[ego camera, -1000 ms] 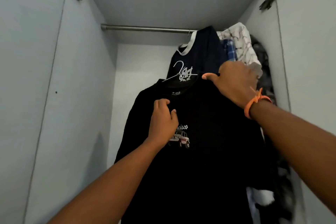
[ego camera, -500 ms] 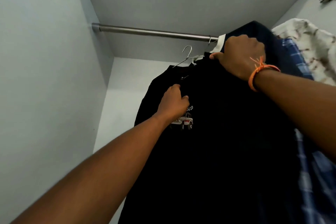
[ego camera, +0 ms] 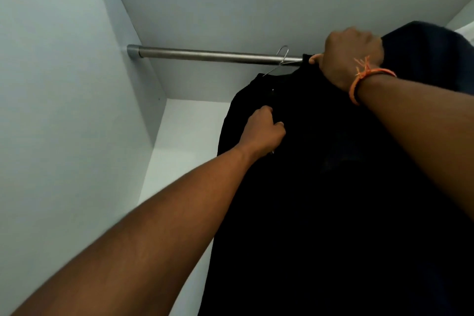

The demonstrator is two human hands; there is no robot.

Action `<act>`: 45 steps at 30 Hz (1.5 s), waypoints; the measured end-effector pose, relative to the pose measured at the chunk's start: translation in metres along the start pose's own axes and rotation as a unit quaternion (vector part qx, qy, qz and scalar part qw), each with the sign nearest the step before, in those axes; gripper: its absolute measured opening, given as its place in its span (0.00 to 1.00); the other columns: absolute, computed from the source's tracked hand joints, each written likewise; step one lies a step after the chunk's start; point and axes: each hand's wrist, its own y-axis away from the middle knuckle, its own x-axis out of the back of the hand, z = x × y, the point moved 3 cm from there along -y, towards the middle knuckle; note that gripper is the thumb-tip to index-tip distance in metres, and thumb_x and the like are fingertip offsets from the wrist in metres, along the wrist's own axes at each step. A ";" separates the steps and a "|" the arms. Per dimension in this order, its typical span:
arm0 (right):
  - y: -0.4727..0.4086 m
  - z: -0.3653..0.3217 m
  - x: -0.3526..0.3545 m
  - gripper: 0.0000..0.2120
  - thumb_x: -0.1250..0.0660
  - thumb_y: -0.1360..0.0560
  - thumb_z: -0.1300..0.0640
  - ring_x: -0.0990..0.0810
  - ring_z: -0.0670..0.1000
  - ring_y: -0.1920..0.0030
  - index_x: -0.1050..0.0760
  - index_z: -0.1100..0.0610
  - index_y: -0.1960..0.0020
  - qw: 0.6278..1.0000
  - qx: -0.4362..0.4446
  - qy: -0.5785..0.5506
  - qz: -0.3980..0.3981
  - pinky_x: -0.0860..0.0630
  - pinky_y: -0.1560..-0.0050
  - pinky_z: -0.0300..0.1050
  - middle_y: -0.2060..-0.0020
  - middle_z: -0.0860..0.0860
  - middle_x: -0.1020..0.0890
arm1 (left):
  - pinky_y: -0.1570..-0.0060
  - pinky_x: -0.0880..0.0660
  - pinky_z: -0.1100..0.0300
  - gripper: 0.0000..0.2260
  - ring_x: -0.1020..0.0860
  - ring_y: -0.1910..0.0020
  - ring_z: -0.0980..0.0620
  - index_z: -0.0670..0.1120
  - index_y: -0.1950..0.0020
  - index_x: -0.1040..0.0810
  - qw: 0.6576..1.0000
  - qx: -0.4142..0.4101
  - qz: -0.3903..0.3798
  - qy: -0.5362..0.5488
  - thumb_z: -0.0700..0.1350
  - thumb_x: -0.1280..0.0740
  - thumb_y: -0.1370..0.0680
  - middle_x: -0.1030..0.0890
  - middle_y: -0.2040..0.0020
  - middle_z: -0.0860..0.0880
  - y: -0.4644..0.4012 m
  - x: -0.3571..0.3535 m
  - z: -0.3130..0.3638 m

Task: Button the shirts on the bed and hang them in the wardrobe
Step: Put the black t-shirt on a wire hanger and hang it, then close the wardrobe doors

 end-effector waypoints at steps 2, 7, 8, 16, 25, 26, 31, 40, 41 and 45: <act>-0.003 -0.002 -0.010 0.24 0.32 0.23 0.44 0.21 0.67 0.46 0.22 0.65 0.42 1.000 0.000 0.007 -0.009 0.29 0.55 0.51 0.47 0.65 0.21 | 0.45 0.26 0.55 0.16 0.22 0.46 0.47 0.37 0.35 0.28 1.000 -0.007 0.005 -0.018 0.42 0.35 0.21 0.22 0.44 0.42 -0.008 -0.001 0.002; -0.001 -0.010 -0.019 0.24 0.34 0.22 0.43 0.21 0.65 0.45 0.23 0.62 0.39 0.998 0.042 0.047 -0.020 0.32 0.56 0.50 0.46 0.63 0.21 | 0.48 0.23 0.54 0.17 0.21 0.51 0.49 0.38 0.34 0.29 1.000 -0.003 -0.018 -0.013 0.43 0.34 0.21 0.22 0.52 0.47 -0.012 -0.007 -0.001; 0.001 -0.011 -0.017 0.23 0.35 0.21 0.43 0.21 0.65 0.46 0.23 0.62 0.39 0.997 0.048 0.055 -0.016 0.32 0.56 0.50 0.46 0.62 0.21 | 0.49 0.23 0.55 0.17 0.21 0.50 0.48 0.38 0.34 0.29 1.000 -0.001 -0.016 -0.013 0.43 0.34 0.21 0.22 0.52 0.47 -0.009 -0.008 -0.002; 0.033 -0.024 -0.012 0.18 0.36 0.23 0.47 0.22 0.62 0.46 0.21 0.62 0.45 0.989 0.057 0.131 0.038 0.30 0.48 0.55 0.49 0.60 0.20 | 0.48 0.31 0.62 0.19 0.23 0.40 0.47 0.40 0.31 0.29 1.000 0.012 0.000 -0.028 0.43 0.36 0.20 0.23 0.37 0.42 0.020 0.003 0.011; 0.138 -0.031 0.030 0.19 0.32 0.26 0.52 0.39 0.65 0.25 0.24 0.61 0.39 0.998 0.052 0.007 0.040 0.49 0.27 0.73 0.34 0.63 0.28 | 0.39 0.29 0.56 0.17 0.24 0.38 0.46 0.43 0.32 0.27 0.997 0.043 0.032 -0.055 0.43 0.35 0.21 0.22 0.36 0.44 0.102 0.031 0.037; 0.154 -0.033 0.035 0.18 0.31 0.26 0.52 0.39 0.65 0.25 0.23 0.60 0.40 0.998 0.046 -0.020 0.031 0.49 0.27 0.72 0.34 0.62 0.28 | 0.39 0.28 0.56 0.16 0.24 0.38 0.46 0.44 0.33 0.27 0.997 0.057 0.033 -0.045 0.43 0.35 0.21 0.22 0.37 0.44 0.114 0.035 0.041; 0.236 -0.042 0.063 0.22 0.28 0.29 0.50 0.42 0.64 0.24 0.25 0.58 0.39 0.993 0.022 -0.118 -0.023 0.51 0.26 0.70 0.32 0.61 0.29 | 0.42 0.23 0.46 0.16 0.19 0.45 0.44 0.47 0.34 0.26 0.991 0.132 0.029 -0.008 0.45 0.35 0.23 0.19 0.42 0.44 0.174 0.046 0.048; 0.366 -0.052 0.148 0.23 0.26 0.28 0.49 0.39 0.63 0.25 0.25 0.57 0.37 0.968 -0.044 -0.184 -0.165 0.45 0.29 0.71 0.32 0.60 0.29 | 0.53 0.32 0.76 0.15 0.24 0.44 0.56 0.48 0.33 0.28 0.971 0.235 0.028 0.036 0.43 0.35 0.19 0.26 0.35 0.53 0.343 0.070 0.080; 0.383 -0.054 0.163 0.23 0.26 0.28 0.50 0.37 0.63 0.26 0.24 0.57 0.37 0.964 -0.051 -0.187 -0.184 0.44 0.30 0.71 0.33 0.60 0.28 | 0.58 0.33 0.78 0.14 0.24 0.46 0.58 0.49 0.34 0.28 0.967 0.249 0.035 0.043 0.43 0.35 0.19 0.26 0.37 0.54 0.366 0.076 0.087; 0.447 -0.059 0.218 0.20 0.26 0.28 0.49 0.30 0.62 0.35 0.23 0.56 0.40 0.944 -0.085 -0.208 -0.244 0.33 0.37 0.67 0.38 0.57 0.26 | 0.59 0.29 0.78 0.09 0.23 0.52 0.60 0.51 0.41 0.26 0.947 0.303 0.064 0.086 0.41 0.35 0.19 0.23 0.43 0.56 0.459 0.102 0.112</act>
